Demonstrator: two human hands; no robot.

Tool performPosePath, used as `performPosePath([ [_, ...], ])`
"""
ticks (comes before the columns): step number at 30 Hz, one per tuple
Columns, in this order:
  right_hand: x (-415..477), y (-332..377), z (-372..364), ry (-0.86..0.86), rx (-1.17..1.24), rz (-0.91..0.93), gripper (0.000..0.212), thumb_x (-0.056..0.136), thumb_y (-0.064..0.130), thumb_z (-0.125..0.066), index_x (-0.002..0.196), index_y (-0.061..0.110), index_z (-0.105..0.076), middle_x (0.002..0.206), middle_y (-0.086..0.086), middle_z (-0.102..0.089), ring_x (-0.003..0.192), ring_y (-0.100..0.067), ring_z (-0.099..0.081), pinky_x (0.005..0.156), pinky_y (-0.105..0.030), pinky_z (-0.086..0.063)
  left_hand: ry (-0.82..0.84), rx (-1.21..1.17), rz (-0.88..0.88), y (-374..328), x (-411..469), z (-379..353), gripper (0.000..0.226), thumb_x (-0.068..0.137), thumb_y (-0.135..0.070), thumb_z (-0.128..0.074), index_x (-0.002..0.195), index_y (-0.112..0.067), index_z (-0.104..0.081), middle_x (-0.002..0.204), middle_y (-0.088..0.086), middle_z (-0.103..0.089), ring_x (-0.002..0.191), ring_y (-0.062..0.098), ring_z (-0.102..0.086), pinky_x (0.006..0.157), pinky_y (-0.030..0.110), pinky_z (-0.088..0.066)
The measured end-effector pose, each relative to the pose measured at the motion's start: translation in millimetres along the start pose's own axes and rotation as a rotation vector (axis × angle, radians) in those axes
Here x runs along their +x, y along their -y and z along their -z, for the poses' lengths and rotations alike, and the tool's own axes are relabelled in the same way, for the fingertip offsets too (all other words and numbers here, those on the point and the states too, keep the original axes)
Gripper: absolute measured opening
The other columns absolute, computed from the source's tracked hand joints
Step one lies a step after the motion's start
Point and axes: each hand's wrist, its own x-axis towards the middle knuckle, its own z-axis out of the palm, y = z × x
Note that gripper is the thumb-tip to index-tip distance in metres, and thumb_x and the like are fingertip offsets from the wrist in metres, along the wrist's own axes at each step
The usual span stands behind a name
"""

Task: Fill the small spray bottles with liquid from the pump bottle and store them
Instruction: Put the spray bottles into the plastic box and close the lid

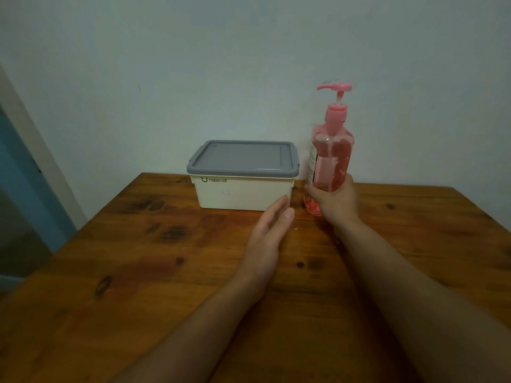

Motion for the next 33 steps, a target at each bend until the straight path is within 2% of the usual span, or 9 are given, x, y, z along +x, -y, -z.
performPosePath([
  [3,8,0,-3,-0.003,-0.007,0.011,0.069,0.080,0.026,-0.079,0.137,0.016,-0.043,0.130,-0.003,-0.058,0.120,-0.026,-0.055,0.093,-0.035,-0.047,0.000,0.006,0.000,1,4,-1,0.055,0.087,-0.055,-0.052,0.140,-0.039,-0.045,0.145,-0.014,-0.047,0.131,0.004,-0.043,0.107,0.028,-0.037],
  [9,22,-3,-13,-0.010,-0.027,0.007,0.072,0.080,0.033,-0.078,0.139,0.017,-0.040,0.134,-0.005,-0.056,0.122,-0.029,-0.054,0.096,-0.041,-0.047,0.027,0.022,0.005,4,7,-2,0.060,0.084,-0.054,-0.050,0.141,-0.038,-0.043,0.145,-0.015,-0.045,0.131,0.003,-0.043,0.100,0.022,-0.037],
  [13,31,-5,-17,-0.010,-0.034,0.011,0.071,0.080,0.035,-0.078,0.138,0.017,-0.040,0.132,-0.005,-0.057,0.120,-0.029,-0.055,0.096,-0.041,-0.047,0.033,0.041,0.000,6,7,-2,0.055,0.089,-0.047,-0.050,0.143,-0.036,-0.043,0.144,-0.015,-0.047,0.128,-0.001,-0.044,0.097,0.017,-0.038],
  [21,40,-6,-23,-0.018,-0.053,0.004,0.073,0.078,0.037,-0.079,0.137,0.018,-0.040,0.131,-0.005,-0.058,0.118,-0.029,-0.056,0.094,-0.040,-0.048,0.044,0.076,-0.012,7,8,-1,0.049,0.096,-0.034,-0.049,0.144,-0.031,-0.041,0.146,-0.015,-0.047,0.115,-0.017,-0.044,0.081,-0.004,-0.039],
  [25,40,-7,-22,0.002,-0.058,0.008,0.076,0.077,0.038,-0.080,0.137,0.017,-0.038,0.131,-0.006,-0.057,0.118,-0.028,-0.056,0.094,-0.040,-0.048,0.047,0.080,-0.017,8,7,-1,0.050,0.096,-0.032,-0.050,0.145,-0.030,-0.040,0.145,-0.013,-0.047,0.114,-0.018,-0.044,0.079,-0.005,-0.039],
  [33,40,-5,-14,0.095,-0.047,-0.041,0.094,0.070,0.042,-0.084,0.143,0.016,-0.030,0.139,-0.009,-0.051,0.125,-0.032,-0.052,0.103,-0.048,-0.047,0.049,0.072,-0.012,8,6,0,0.050,0.097,-0.031,-0.051,0.146,-0.029,-0.040,0.146,-0.013,-0.046,0.114,-0.015,-0.046,0.084,0.001,-0.042],
])
